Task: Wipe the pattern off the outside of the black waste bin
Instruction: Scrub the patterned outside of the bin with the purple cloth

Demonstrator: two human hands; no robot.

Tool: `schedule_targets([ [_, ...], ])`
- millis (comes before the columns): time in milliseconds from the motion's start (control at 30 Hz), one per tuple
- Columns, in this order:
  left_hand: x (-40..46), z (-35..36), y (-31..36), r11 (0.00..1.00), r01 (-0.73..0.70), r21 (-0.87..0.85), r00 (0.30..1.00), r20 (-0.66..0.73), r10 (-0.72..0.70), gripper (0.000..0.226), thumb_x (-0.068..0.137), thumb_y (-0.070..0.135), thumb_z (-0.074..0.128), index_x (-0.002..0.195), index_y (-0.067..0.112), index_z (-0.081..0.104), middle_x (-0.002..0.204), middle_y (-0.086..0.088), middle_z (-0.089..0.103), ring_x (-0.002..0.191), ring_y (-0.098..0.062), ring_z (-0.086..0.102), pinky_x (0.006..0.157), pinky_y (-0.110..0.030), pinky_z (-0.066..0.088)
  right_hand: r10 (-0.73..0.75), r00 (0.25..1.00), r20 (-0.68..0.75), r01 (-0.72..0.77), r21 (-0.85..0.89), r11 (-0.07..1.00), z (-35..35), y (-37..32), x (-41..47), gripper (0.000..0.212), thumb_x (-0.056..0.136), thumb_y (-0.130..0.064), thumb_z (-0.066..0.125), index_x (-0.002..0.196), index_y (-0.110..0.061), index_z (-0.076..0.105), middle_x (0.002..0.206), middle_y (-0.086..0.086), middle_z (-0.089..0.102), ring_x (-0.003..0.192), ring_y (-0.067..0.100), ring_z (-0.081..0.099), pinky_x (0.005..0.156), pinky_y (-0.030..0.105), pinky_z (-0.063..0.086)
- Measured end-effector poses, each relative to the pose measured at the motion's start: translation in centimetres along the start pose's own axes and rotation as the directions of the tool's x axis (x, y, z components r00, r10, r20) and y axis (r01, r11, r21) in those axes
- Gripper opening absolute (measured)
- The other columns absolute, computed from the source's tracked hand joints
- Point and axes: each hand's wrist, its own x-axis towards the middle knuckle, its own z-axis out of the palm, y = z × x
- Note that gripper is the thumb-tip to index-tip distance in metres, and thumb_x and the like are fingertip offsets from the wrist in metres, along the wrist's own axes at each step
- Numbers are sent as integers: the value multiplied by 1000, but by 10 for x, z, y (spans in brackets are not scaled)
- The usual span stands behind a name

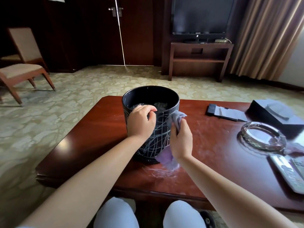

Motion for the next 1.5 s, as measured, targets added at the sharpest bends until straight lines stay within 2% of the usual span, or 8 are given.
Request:
schedule_targets([
  [167, -21, 1, 15, 983, -118, -140, 992, 22, 123, 34, 73, 13, 42, 96, 7, 66, 95, 0, 64, 89, -13, 56, 83, -23, 44, 207, 978, 15, -204, 264, 943, -19, -8, 9, 18, 92, -13, 52, 77, -10, 42, 66, -6, 46, 56, 1, 36, 50, 13, 32],
  [333, -56, 12, 31, 913, 221, -343, 911, 408, -67, 60, 76, 18, 59, 132, 28, 42, 111, 16, 54, 97, -2, 55, 85, -17, 45, 325, 942, 81, -330, 400, 855, -30, -10, 14, 10, 90, -13, 56, 85, -5, 54, 79, 8, 57, 72, 16, 52, 66, 32, 46],
  [467, -59, 21, 44, 776, 477, -413, 789, 591, -170, 74, 76, 12, 77, 130, 37, 33, 105, 14, 58, 85, -13, 64, 75, -23, 54, 402, 911, 95, -402, 433, 807, -38, -13, 15, 9, 85, -9, 59, 76, -10, 60, 77, 9, 64, 71, 18, 61, 65, 31, 52],
  [667, -53, 26, 47, 874, 437, -214, 795, 546, -264, 59, 76, 6, 76, 127, 21, 50, 87, 2, 64, 80, -16, 61, 70, -19, 48, 409, 913, 14, -394, 293, 871, -48, -2, 20, 14, 80, -13, 66, 75, -3, 57, 70, 11, 59, 70, 16, 54, 60, 28, 42],
  [867, -49, 21, 40, 921, 380, -87, 857, 407, -316, 32, 81, 7, 69, 111, 17, 66, 100, 1, 67, 90, -15, 60, 82, -26, 49, 386, 922, 24, -385, 153, 910, -64, 8, 24, 53, 89, -24, 60, 137, -17, 38, 114, 2, 53, 103, 18, 53, 84, 25, 40],
  [967, -47, 21, 37, 915, 396, -77, 867, 359, -345, 29, 82, 6, 68, 110, 13, 68, 106, -1, 66, 88, -11, 57, 76, -18, 43, 246, 967, 60, -250, 89, 964, -65, 14, 21, 31, 89, -14, 58, 120, -20, 56, 86, -3, 60, 75, 12, 53, 64, 21, 41],
  [1267, -45, 24, 38, 832, 529, -165, 833, 287, -473, 26, 83, 5, 68, 109, 9, 69, 109, -2, 66, 98, -15, 60, 84, -20, 45, 17, 942, 336, 122, -387, 914, -67, 25, 16, 17, 85, -33, 62, 90, -21, 74, 96, -2, 57, 99, 20, 44, 80, 23, 27],
  [1500, -52, 25, 39, 821, 556, -131, 810, 305, -500, 24, 80, 8, 73, 104, 11, 71, 92, 1, 68, 83, -12, 60, 79, -22, 48, 201, 958, 203, -189, -75, 979, -62, 15, 15, 19, 97, -26, 46, 93, -10, 55, 77, -1, 56, 76, 19, 52, 62, 26, 35],
])
